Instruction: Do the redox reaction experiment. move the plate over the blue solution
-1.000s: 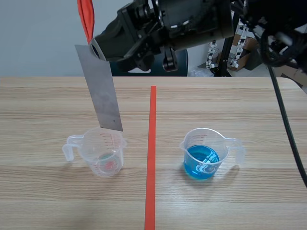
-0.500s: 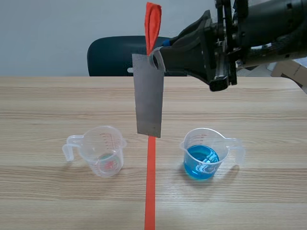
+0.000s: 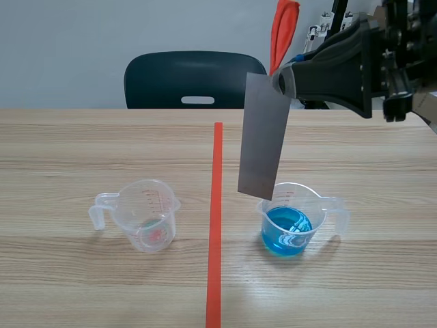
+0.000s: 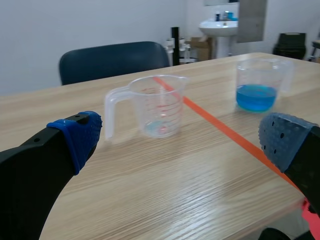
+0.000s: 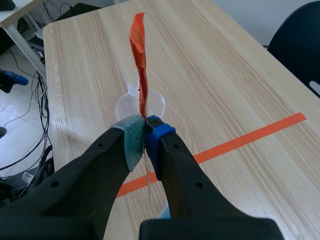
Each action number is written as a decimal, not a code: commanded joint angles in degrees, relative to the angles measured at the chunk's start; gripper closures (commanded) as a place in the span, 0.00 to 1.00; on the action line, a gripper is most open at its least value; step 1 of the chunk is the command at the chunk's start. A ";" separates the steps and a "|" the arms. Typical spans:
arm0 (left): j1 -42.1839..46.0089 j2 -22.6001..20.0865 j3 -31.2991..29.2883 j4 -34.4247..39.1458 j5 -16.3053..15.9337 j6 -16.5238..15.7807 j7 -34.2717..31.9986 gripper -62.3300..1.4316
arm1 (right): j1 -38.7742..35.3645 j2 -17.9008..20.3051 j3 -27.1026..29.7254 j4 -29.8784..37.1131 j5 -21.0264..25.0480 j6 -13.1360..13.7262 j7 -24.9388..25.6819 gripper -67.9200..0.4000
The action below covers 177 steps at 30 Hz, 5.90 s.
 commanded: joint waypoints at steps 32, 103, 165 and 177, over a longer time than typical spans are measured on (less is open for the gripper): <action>-14.36 -13.62 -0.04 16.11 3.78 -32.61 20.02 0.68 | -9.03 9.73 7.34 0.09 -8.66 0.48 15.45 0.99; -43.69 3.65 22.47 23.56 -9.64 -30.80 78.44 0.94 | -18.47 14.29 9.31 -0.07 -24.24 0.48 35.93 0.99; -43.50 3.63 22.47 23.56 -8.55 -32.54 78.12 0.93 | -18.45 14.32 9.31 -0.07 -24.48 0.48 35.74 0.99; -43.50 3.63 22.47 23.56 -8.55 -32.54 78.12 0.93 | -18.45 14.32 9.31 -0.07 -24.46 0.48 35.74 0.99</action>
